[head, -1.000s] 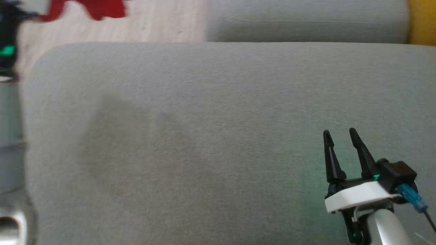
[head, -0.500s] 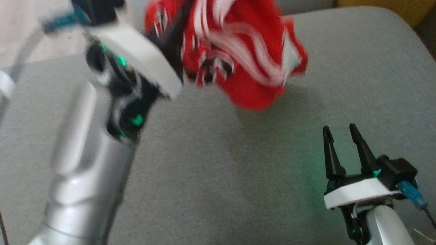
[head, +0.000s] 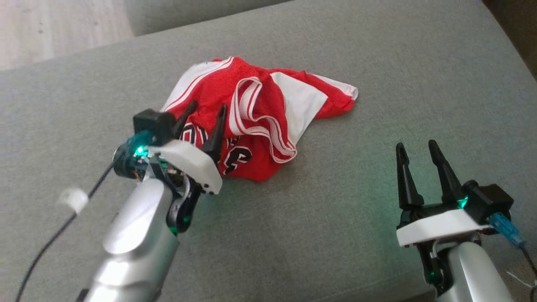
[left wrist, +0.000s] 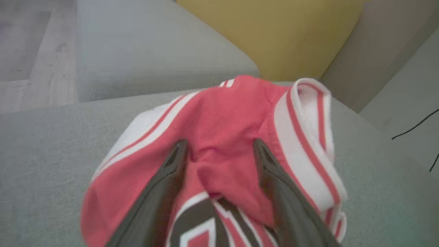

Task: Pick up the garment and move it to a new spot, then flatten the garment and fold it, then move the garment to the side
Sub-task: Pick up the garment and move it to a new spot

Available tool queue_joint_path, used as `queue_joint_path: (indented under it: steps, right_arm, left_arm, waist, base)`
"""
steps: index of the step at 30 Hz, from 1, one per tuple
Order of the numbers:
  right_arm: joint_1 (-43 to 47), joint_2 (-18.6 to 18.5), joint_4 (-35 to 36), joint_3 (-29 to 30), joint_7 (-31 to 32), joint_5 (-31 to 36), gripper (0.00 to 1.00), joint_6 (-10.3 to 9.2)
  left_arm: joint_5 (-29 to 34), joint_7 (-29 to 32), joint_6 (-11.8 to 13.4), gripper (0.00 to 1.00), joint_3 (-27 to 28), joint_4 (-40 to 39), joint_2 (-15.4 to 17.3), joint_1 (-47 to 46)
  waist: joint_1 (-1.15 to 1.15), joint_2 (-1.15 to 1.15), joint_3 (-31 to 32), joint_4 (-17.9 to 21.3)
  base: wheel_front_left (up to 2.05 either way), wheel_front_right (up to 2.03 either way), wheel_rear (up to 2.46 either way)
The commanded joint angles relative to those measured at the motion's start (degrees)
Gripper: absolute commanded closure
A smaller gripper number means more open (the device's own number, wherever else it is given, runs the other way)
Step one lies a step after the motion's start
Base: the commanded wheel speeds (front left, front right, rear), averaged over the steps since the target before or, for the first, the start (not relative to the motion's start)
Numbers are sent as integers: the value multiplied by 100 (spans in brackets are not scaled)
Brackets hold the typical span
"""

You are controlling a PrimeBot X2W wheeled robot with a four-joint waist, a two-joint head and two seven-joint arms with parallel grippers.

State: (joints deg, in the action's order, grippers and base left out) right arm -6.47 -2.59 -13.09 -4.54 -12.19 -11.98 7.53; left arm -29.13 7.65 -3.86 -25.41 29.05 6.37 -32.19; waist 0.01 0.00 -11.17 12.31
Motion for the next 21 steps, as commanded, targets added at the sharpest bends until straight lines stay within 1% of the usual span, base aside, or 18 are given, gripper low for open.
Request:
queue_joint_path:
  steps: [1,5,6,8,10,12,14,18,21]
  right_arm:
    - [-113,-29,159,-96,-65,66,0,-4]
    - [-2,-29,194,-34,39,208,0,-4]
    - [72,-29,241,26,118,292,0,-4]
    - [157,-29,317,93,215,378,0,-4]
    - [244,-29,406,153,322,466,0,-4]
    - [345,-29,493,232,423,541,0,-4]
    - [456,-29,568,285,524,593,0,-4]
    - [725,-29,708,364,693,660,0,-4]
    - [857,-29,790,399,750,646,0,-4]
  left_arm:
    - [23,-323,40,0,192,-214,33,-38]
    - [74,-1349,106,0,359,-469,75,457]
    - [87,-1752,191,0,475,-616,167,823]
    - [124,-2015,309,0,618,-783,295,1195]
    - [317,-2168,436,0,717,-991,499,1539]
    - [280,-2235,536,0,963,-1183,545,1913]
    - [320,-2256,584,0,1149,-1297,627,2232]
    - [487,-2263,600,0,1555,-1548,748,2811]
    - [501,-2263,582,0,1746,-1606,747,3046]
  waist:
    - [-1,0,131,-118]
    - [-1,0,390,-347]
    - [-1,0,535,-478]
    - [-1,0,665,-608]
    - [-1,0,776,-728]
    - [-1,0,878,-855]
    - [-1,0,976,-966]
    - [-1,0,1168,-1134]
    - [-1,0,1221,-1159]
  base:
    - [0,0,0]
    - [0,0,0]
    - [0,0,0]
    - [0,0,0]
    - [0,0,0]
    - [0,0,0]
    - [0,0,0]
    - [0,0,0]
    - [0,0,0]
